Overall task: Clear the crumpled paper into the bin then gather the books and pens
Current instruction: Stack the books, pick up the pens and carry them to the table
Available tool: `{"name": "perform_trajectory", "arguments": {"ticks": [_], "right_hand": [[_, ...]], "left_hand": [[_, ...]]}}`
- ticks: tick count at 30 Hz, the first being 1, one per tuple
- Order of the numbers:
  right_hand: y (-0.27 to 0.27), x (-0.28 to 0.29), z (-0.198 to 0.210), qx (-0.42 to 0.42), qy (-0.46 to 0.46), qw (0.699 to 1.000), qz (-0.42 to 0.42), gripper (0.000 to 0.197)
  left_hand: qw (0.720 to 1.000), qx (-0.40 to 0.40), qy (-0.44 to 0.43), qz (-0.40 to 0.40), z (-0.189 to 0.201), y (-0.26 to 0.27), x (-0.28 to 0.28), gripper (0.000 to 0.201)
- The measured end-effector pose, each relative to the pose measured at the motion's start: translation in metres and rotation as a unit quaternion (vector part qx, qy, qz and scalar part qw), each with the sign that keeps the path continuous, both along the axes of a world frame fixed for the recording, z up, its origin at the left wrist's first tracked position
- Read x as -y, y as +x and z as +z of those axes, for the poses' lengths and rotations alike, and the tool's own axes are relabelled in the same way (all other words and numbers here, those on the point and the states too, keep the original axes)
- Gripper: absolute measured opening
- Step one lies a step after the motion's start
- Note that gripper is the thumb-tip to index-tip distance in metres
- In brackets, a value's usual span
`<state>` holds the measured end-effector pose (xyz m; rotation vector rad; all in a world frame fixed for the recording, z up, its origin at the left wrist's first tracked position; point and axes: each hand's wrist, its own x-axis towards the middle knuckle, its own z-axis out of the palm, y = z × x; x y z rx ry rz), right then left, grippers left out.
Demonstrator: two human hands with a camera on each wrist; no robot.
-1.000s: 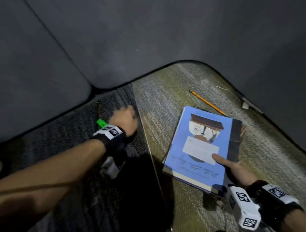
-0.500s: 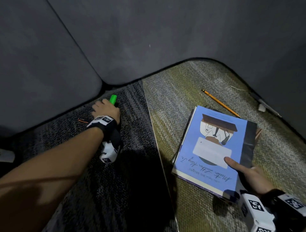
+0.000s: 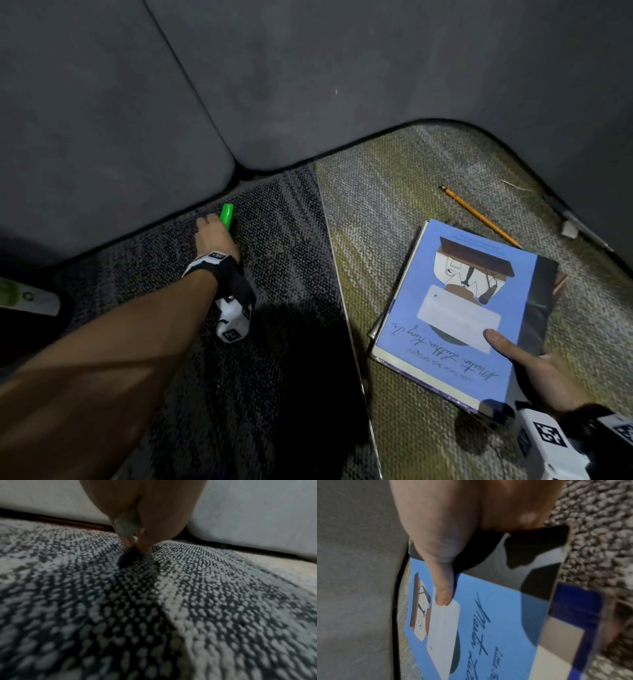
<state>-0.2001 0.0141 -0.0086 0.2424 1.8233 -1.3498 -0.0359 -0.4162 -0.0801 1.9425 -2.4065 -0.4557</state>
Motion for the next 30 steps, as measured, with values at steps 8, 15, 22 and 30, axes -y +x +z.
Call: {"name": "perform_trajectory", "arguments": {"ticks": [8,15,22,30], "right_hand": [[-0.005,-0.016,-0.021,-0.001,-0.032,0.999,0.000,0.030],[-0.014,-0.025,-0.049,-0.013,-0.055,0.998,-0.007,0.037],[-0.015,-0.028,-0.067,0.000,-0.107,0.993,-0.042,0.035],[-0.017,-0.032,-0.079,-0.006,-0.152,0.986,-0.063,0.041]], "left_hand": [[0.991,-0.072,0.005,-0.112,0.015,-0.043,-0.040,0.035],[0.928,-0.111,0.058,-0.350,0.024,-0.142,-0.125,0.034],[0.868,-0.098,0.011,-0.487,0.033,-0.228,-0.188,0.032],[0.716,0.119,-0.022,-0.688,0.033,-0.313,-0.240,0.045]]}}
